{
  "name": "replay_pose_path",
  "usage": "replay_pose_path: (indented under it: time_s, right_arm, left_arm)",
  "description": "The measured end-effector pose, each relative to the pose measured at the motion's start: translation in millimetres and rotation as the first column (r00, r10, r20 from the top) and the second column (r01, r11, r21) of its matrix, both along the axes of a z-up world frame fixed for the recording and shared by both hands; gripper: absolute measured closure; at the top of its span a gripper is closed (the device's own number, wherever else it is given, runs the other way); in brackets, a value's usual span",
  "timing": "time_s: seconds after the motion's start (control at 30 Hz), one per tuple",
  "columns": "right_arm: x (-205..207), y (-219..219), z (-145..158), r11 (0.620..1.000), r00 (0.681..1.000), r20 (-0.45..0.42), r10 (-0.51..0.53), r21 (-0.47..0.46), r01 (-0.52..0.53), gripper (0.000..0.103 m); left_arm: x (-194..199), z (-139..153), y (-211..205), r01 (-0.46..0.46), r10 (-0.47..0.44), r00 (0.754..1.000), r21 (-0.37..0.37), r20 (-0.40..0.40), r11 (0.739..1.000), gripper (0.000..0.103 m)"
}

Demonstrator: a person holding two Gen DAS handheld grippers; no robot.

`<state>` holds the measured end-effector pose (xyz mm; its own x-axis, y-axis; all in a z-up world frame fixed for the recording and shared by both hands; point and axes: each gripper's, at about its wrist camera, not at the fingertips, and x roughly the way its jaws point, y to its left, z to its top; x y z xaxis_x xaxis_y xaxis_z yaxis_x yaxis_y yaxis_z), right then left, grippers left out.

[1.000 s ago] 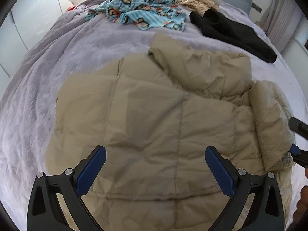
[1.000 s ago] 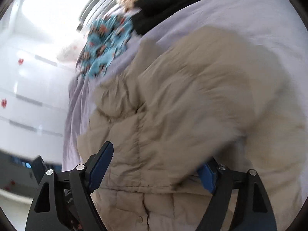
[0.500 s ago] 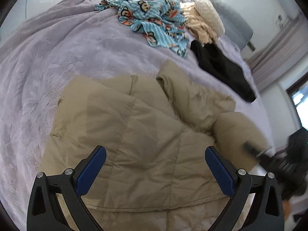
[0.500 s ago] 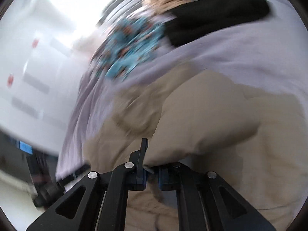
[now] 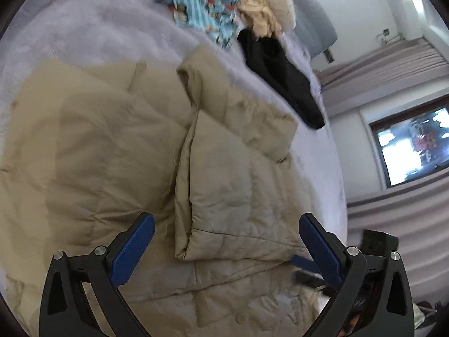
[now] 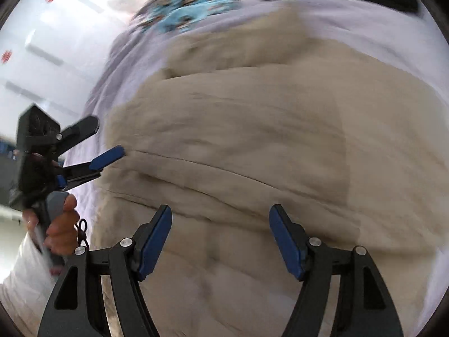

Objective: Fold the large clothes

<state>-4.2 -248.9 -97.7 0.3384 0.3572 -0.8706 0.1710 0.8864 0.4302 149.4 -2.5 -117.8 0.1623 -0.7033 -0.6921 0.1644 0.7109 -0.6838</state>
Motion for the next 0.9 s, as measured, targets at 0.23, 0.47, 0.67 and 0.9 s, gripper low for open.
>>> replay_pose_path:
  time_s: [0.23, 0.47, 0.67, 0.9]
  right_arm:
    - [-71, -143, -32, 0.817, 0.875, -0.122, -0.468, 0.317, 0.481, 0.028]
    - [-78, -189, -40, 0.587, 0.749, -0.122, -0.651, 0.544, 0.599, 0.028]
    - [-53, -177, -38, 0.727, 0.813, -0.072, -0.577, 0.409, 0.552, 0.042]
    - [-67, -194, -69, 0.68, 0.773, -0.134, -0.62, 0.401, 0.614, 0.07]
  left_arm:
    - [7, -15, -51, 0.099, -0.095, 0.994, 0.087, -0.047, 0.991, 0.086]
    - [-15, 29, -38, 0.061, -0.072, 0.992, 0.108, 0.1, 0.992, 0.094]
    - [-24, -16, -28, 0.053, -0.061, 0.998, 0.217, 0.029, 0.975, 0.094]
    - [-30, -5, 0, -0.034, 0.007, 0.997, 0.341, 0.078, 0.939, 0.066]
